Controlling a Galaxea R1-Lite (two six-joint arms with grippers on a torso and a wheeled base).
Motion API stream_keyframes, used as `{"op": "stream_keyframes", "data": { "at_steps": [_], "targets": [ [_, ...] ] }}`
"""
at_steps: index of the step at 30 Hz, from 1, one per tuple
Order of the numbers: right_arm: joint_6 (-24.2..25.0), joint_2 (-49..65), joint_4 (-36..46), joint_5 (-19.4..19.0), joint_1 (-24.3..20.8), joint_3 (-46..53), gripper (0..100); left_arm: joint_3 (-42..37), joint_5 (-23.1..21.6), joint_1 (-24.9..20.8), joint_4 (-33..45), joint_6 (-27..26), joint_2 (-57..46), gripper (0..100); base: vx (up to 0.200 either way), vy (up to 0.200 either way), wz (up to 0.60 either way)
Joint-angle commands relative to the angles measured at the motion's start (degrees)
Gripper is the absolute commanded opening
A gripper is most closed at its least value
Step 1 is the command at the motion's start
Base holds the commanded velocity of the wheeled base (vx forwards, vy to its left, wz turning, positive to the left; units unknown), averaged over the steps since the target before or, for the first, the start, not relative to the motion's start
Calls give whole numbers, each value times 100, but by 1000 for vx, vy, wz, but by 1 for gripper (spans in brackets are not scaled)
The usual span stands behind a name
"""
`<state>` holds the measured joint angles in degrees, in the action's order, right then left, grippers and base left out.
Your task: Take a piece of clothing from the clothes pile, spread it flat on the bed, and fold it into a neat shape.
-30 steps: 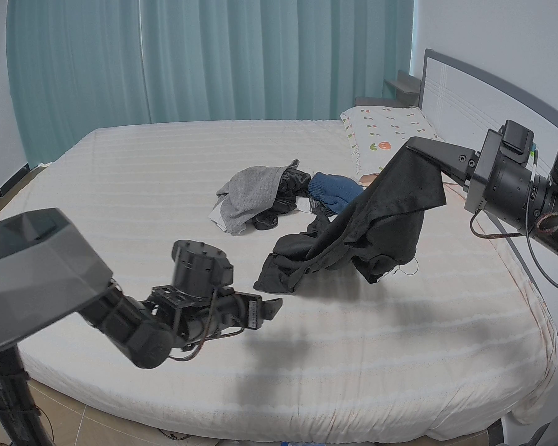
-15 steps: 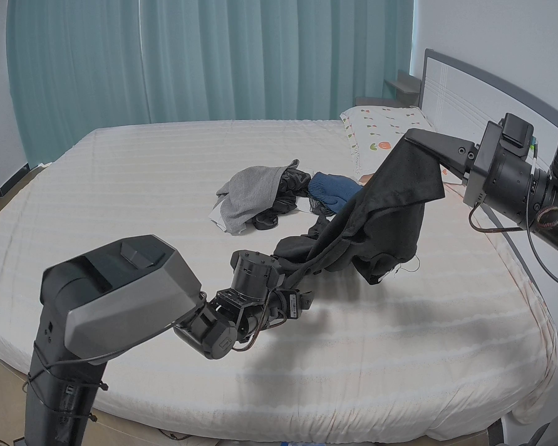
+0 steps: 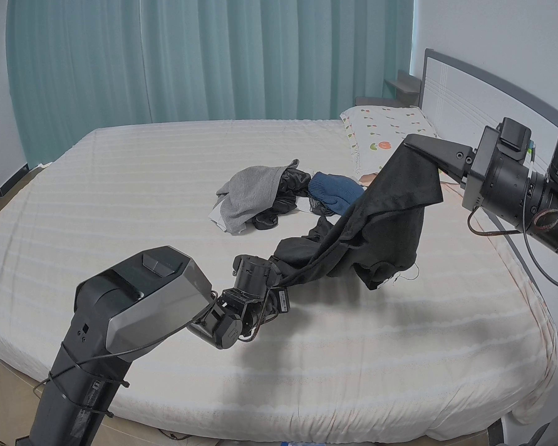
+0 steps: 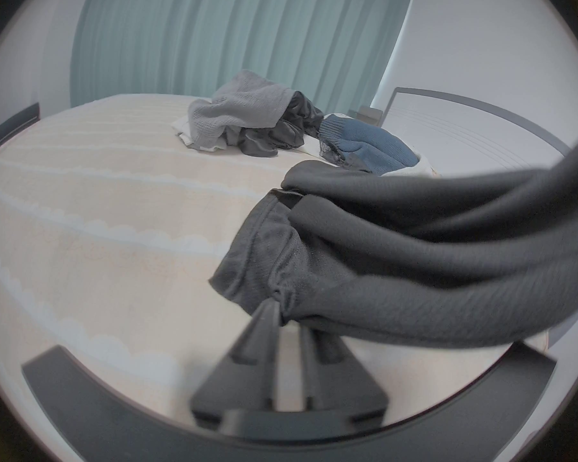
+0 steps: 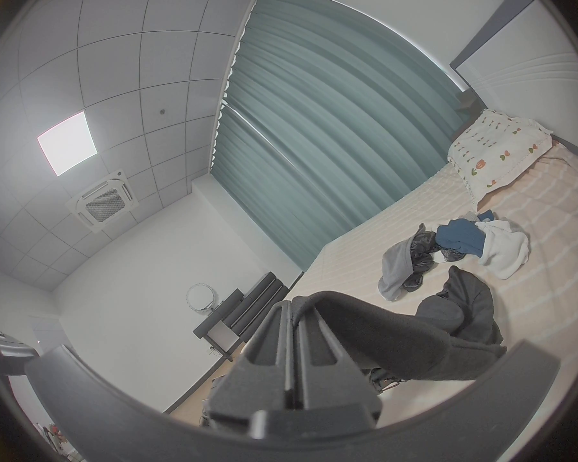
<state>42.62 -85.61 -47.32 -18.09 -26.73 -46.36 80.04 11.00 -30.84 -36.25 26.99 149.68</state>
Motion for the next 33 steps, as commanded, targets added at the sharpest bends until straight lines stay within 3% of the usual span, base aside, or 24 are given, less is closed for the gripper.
{"op": "stream_keyframes", "data": {
  "at_steps": [1, 10, 13, 17, 21, 27, 33],
  "targets": [
    [1, -342, -5, -10, 204, 13, 0, -261, -1, 149, 338, 368, -782, 0, 0, 0, 0],
    [-43, -1133, 4, -1, 423, -198, 0, -639, -484, 166, 2043, 1449, -3181, 0, 0, 0, 0],
    [-105, -1256, 39, 78, 459, -593, 0, -665, -440, 166, 2175, 1529, -3621, 0, 0, 0, 0],
    [-113, -1247, 92, 183, 599, -1437, 0, -683, -440, 245, 2184, 1520, -4245, 0, 0, 0, 0],
    [-87, -1177, 83, 192, 608, -1683, 0, -771, -449, 254, 2193, 1529, -4676, 0, 0, 0, 0],
    [-149, -1326, -31, 201, 371, -462, 0, -2089, -651, 201, 1876, 1599, -4930, 0, 0, 0, 0],
    [-122, -1739, -374, 315, 186, 347, 0, -3276, -818, 52, 751, 1766, -4807, 0, 0, 0, 0]
  ]
}}
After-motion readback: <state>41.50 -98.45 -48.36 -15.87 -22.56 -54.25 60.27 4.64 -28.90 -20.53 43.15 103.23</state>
